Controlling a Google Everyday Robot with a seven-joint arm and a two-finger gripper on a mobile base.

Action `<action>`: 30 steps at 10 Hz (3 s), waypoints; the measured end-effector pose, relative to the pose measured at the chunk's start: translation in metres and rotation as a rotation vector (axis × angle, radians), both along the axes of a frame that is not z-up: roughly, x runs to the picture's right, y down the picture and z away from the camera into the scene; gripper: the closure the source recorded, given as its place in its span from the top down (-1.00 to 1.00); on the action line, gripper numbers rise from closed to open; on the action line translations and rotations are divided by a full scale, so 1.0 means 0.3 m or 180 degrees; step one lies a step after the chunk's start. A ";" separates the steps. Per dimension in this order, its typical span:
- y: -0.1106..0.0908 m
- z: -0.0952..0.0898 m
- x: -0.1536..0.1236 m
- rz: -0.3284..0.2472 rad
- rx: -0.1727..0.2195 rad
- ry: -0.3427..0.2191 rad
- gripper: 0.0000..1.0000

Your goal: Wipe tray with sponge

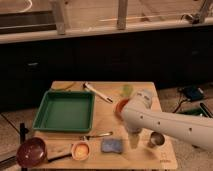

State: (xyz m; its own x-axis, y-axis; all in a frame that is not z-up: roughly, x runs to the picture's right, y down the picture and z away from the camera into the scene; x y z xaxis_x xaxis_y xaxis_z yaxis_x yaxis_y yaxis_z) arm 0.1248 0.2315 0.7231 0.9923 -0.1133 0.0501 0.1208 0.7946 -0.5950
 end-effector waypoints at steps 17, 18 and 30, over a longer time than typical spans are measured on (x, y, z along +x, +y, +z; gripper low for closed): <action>0.183 0.207 -0.129 0.0292 -0.0277 -0.0252 0.60; 0.191 0.216 -0.132 0.0301 -0.0296 -0.0265 0.58; 0.203 0.204 -0.138 0.0326 -0.0359 -0.0279 -0.80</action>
